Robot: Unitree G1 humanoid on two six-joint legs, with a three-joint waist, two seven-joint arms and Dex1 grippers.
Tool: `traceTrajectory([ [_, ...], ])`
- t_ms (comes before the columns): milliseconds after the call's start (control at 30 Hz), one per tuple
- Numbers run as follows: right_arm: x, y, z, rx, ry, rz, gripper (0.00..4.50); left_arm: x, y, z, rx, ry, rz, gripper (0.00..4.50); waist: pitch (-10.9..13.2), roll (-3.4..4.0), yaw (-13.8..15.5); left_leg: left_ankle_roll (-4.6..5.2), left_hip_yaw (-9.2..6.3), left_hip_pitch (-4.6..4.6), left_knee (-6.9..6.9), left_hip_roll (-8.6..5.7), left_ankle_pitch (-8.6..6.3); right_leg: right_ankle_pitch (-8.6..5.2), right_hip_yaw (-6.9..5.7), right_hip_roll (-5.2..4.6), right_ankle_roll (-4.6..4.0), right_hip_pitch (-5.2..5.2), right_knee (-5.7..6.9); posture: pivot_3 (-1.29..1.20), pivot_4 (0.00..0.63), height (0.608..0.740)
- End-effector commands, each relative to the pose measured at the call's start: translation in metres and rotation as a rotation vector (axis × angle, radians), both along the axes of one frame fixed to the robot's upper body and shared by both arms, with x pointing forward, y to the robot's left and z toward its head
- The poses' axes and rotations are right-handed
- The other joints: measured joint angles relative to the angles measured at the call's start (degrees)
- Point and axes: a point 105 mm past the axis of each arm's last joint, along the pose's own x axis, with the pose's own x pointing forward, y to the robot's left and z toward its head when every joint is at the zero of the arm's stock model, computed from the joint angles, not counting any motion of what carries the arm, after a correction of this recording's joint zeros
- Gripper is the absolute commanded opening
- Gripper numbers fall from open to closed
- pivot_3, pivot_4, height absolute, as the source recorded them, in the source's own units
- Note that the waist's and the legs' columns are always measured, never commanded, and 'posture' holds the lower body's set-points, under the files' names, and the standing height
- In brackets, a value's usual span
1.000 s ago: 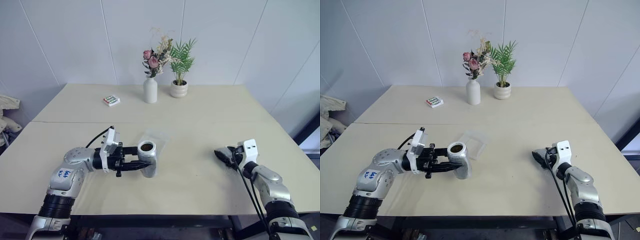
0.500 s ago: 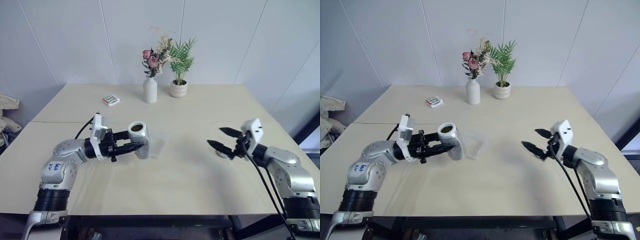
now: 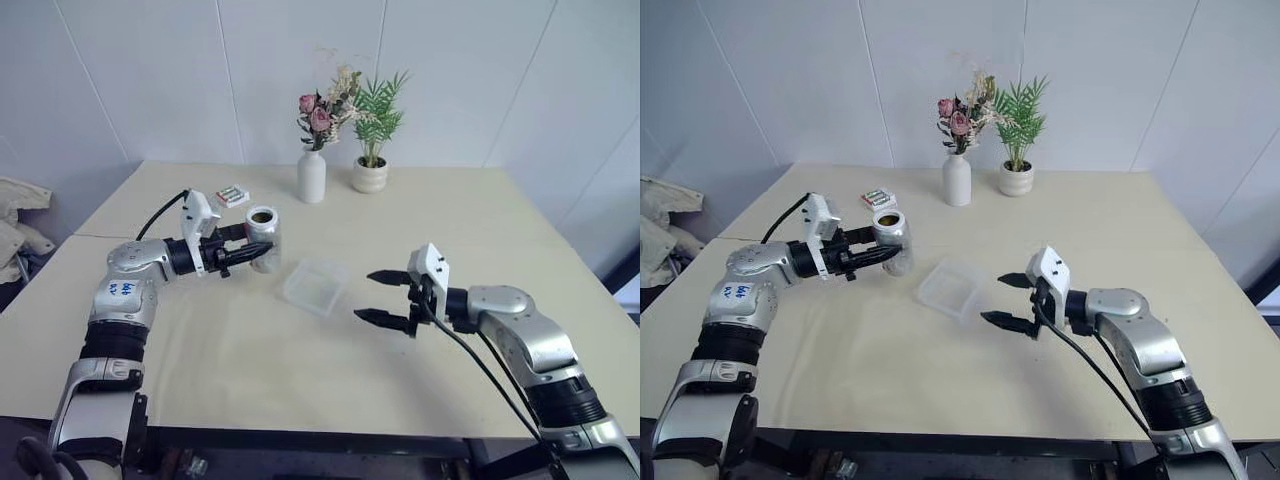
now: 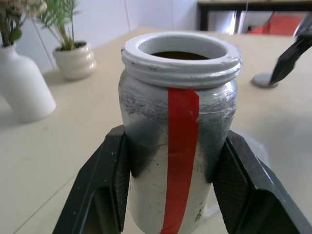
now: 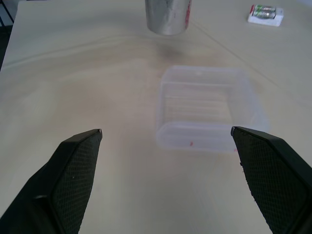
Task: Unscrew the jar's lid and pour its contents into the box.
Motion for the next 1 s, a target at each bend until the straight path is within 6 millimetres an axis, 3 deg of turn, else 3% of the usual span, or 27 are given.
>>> traceTrajectory([
  [33, -0.012, -0.010, 0.026, 0.026, -0.087, 0.018, 4.47, 0.001, 0.006, 0.020, 0.087, -0.135, 0.028, 1.98, 0.00, 0.00, -0.13, 0.00, 0.01, -0.03, 0.01, 0.00, 0.00, 0.01, 0.01, 0.00, 0.01, -0.03, 0.00, 0.00, 0.150, 0.740],
  [167, -0.028, -0.028, 0.052, 0.113, -0.154, 0.008, 4.47, 0.000, 0.011, 0.024, 0.110, -0.190, 0.038, 1.98, 0.00, 0.00, 0.01, 0.00, -0.03, -0.02, 0.00, 0.01, 0.00, 0.00, -0.04, 0.00, 0.00, -0.01, 0.00, 0.00, 0.150, 0.740],
  [300, -0.031, -0.031, 0.046, 0.095, -0.192, -0.020, 4.47, 0.008, 0.015, 0.024, 0.149, -0.240, 0.091, 1.98, -0.01, -0.01, -0.01, 0.00, -0.04, 0.01, 0.04, 0.01, 0.00, 0.01, -0.05, 0.01, 0.01, 0.03, 0.04, 0.00, 0.150, 0.740],
  [600, -0.037, -0.049, 0.061, 0.131, -0.302, -0.065, 4.47, 0.026, 0.003, 0.032, 0.174, -0.303, 0.133, 1.98, 0.00, -0.02, 0.02, 0.01, -0.05, -0.02, 0.13, -0.04, 0.02, 0.05, -0.04, -0.01, 0.09, 0.05, 0.06, 0.00, 0.150, 0.740],
  [800, -0.037, -0.051, 0.055, 0.135, -0.288, -0.106, 4.47, 0.031, -0.022, 0.023, 0.298, -0.370, 0.079, 1.98, 0.00, -0.02, 0.00, 0.01, -0.05, -0.01, 0.13, -0.03, 0.02, 0.05, -0.04, 0.01, 0.09, 0.04, 0.10, 0.00, 0.150, 0.740],
  [1000, -0.032, -0.050, 0.052, 0.165, -0.276, -0.140, 4.47, 0.043, -0.061, 0.041, 0.665, -0.763, 0.131, 1.98, 0.01, -0.05, 0.14, 0.01, -0.07, -0.08, 0.26, -0.07, 0.02, 0.10, -0.01, 0.00, 0.17, 0.05, 0.09, 0.00, 0.150, 0.740],
])
